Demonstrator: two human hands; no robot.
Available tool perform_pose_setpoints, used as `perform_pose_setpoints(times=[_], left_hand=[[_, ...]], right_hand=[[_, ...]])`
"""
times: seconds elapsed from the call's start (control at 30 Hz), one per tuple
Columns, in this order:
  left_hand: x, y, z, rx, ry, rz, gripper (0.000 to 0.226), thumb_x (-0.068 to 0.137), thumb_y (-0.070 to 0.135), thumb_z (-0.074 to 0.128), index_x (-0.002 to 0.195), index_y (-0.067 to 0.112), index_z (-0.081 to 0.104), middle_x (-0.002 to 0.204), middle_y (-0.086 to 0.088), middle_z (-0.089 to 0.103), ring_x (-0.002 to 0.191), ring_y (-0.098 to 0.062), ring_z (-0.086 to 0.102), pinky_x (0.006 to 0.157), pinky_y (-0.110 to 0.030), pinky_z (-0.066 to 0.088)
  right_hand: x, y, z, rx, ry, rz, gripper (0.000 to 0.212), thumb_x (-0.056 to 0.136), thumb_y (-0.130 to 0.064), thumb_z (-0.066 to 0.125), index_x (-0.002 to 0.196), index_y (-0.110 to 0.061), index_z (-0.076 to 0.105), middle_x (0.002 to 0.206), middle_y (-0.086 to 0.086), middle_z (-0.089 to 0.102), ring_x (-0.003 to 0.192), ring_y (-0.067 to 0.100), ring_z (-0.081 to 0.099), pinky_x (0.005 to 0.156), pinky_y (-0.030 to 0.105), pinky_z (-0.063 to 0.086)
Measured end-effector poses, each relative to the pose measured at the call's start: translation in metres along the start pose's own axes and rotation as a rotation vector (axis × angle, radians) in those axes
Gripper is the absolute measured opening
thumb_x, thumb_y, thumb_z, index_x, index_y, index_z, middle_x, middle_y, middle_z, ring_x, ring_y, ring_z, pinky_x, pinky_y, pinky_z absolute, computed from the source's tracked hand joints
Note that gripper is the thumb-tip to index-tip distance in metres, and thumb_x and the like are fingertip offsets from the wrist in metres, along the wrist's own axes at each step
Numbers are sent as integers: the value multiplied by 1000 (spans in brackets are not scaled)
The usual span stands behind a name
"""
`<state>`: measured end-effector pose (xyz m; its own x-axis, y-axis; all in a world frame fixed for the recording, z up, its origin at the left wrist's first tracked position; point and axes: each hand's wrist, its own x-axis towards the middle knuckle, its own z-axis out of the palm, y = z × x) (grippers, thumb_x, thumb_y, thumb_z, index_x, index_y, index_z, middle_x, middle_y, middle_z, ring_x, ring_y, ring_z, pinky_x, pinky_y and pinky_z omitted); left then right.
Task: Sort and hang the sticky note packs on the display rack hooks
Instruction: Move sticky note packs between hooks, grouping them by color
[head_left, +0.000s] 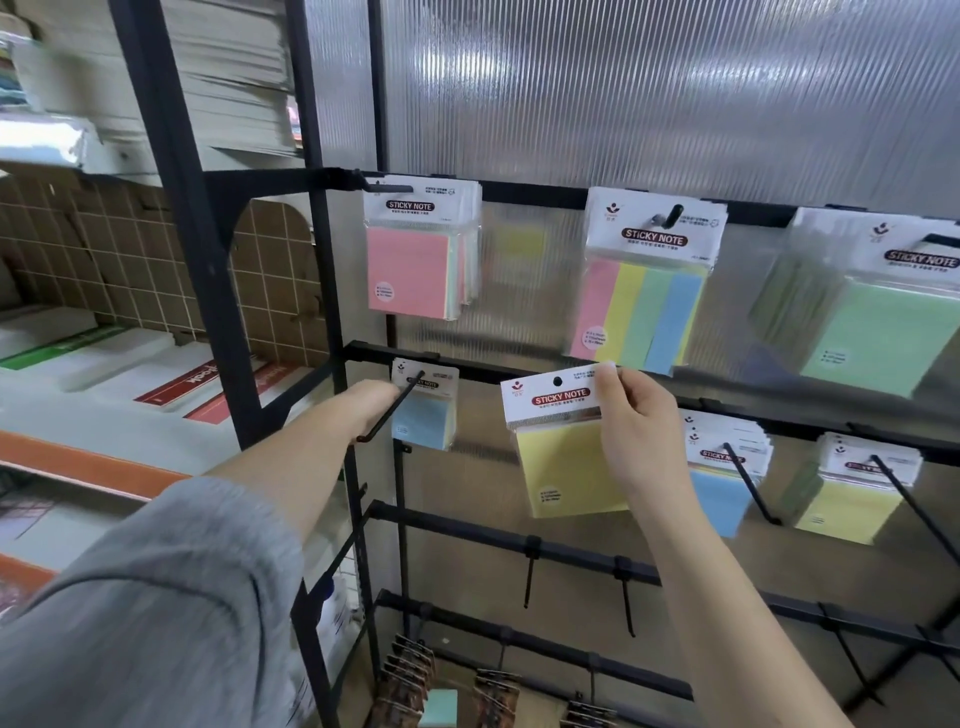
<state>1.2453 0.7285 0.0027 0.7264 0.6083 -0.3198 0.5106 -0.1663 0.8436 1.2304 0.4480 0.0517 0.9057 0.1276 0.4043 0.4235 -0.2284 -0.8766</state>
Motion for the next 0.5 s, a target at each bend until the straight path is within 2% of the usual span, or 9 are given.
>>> perform_pose_setpoints(times=[0.07, 0.13, 0.2, 0.23, 0.33, 0.37, 0.43, 0.5], left_hand=[[-5, 5, 3, 11, 11, 38, 17, 95, 20, 49, 95, 4, 57, 91, -14, 60, 86, -28, 57, 75, -35, 47], [0, 5, 5, -10, 44, 60, 18, 96, 17, 47, 99, 2, 57, 88, -14, 57, 74, -24, 53, 61, -30, 41], [6, 5, 6, -34, 87, 68, 22, 95, 14, 46, 105, -2, 56, 82, -13, 54, 71, -23, 49, 55, -28, 36], [8, 3, 6, -35, 106, 71, 24, 94, 14, 46, 109, -3, 55, 81, -12, 52, 73, -22, 48, 57, -28, 35], [13, -1, 7, -2, 146, 86, 33, 94, 18, 49, 117, -5, 51, 96, -15, 52, 87, -25, 48, 70, -29, 36], [14, -3, 7, 15, 153, 95, 36, 94, 21, 49, 117, -6, 52, 97, -15, 52, 88, -26, 49, 70, -29, 36], [16, -7, 5, -9, 100, 114, 39, 95, 26, 49, 114, -7, 55, 91, -17, 58, 84, -29, 55, 66, -29, 40], [15, -11, 7, -130, -23, 131, 33, 97, 32, 49, 105, 0, 56, 92, -18, 62, 86, -32, 62, 70, -32, 46]], right_hand=[[1, -1, 1, -11, -1, 7, 43, 101, -30, 40, 61, -15, 40, 56, -6, 42, 49, 5, 32, 46, 18, 25], [2, -2, 2, -18, 2, 6, 43, 101, -30, 40, 62, -14, 40, 58, -3, 42, 50, 5, 30, 46, 18, 24], [1, -3, 4, -24, 1, 4, 42, 101, -30, 40, 63, -12, 41, 61, 1, 43, 54, 8, 31, 46, 18, 24], [1, -3, 5, -24, 1, 4, 41, 101, -30, 40, 65, -11, 43, 63, 4, 44, 56, 10, 32, 46, 19, 24], [1, -3, 9, -10, 1, 9, 43, 101, -29, 40, 68, -3, 45, 66, 7, 45, 58, 12, 33, 46, 20, 23], [0, -3, 10, -6, 2, 10, 44, 101, -29, 39, 70, 2, 46, 66, 8, 46, 58, 12, 33, 46, 20, 23], [0, -3, 13, 2, 10, 9, 46, 101, -30, 39, 75, 7, 48, 67, 9, 48, 59, 13, 34, 46, 20, 23], [-2, -3, 14, 9, 23, 13, 47, 101, -30, 39, 77, 9, 48, 68, 10, 48, 60, 14, 35, 46, 20, 22]])
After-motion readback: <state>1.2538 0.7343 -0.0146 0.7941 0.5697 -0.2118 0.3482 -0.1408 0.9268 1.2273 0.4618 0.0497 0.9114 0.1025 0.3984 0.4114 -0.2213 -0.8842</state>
